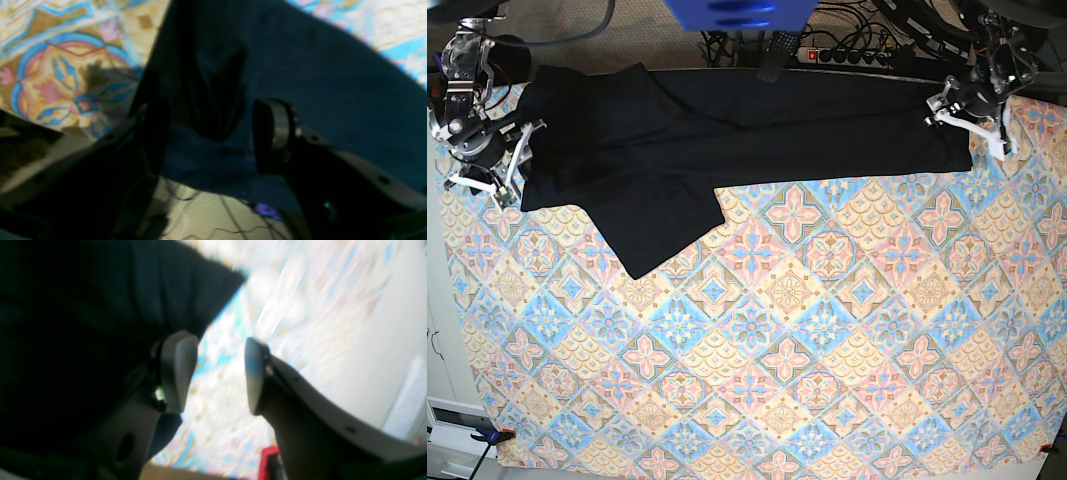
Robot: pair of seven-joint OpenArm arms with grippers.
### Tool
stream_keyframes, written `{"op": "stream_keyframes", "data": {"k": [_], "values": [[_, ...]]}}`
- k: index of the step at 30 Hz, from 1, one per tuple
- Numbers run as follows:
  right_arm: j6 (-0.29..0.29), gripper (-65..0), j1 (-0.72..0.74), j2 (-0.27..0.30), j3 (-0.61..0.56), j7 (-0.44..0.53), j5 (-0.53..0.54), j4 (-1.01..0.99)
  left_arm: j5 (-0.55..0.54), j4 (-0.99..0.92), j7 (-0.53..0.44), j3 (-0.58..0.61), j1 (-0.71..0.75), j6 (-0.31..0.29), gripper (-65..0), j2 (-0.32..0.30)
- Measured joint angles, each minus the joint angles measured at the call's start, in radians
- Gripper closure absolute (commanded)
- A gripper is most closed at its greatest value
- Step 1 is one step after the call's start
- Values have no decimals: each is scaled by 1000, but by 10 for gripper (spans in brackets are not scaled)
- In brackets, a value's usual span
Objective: Fold the T-shirt properly
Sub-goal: 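Drag the folded shirt with both grippers toward the robot's base, then release the shirt and reposition both grippers over its ends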
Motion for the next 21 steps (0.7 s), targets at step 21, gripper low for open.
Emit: {"op": "stream_keyframes", "data": {"k": [21], "values": [[0, -263, -63, -77, -154, -100, 3, 178, -29, 11, 85, 32, 16, -88, -391, -228]]}}
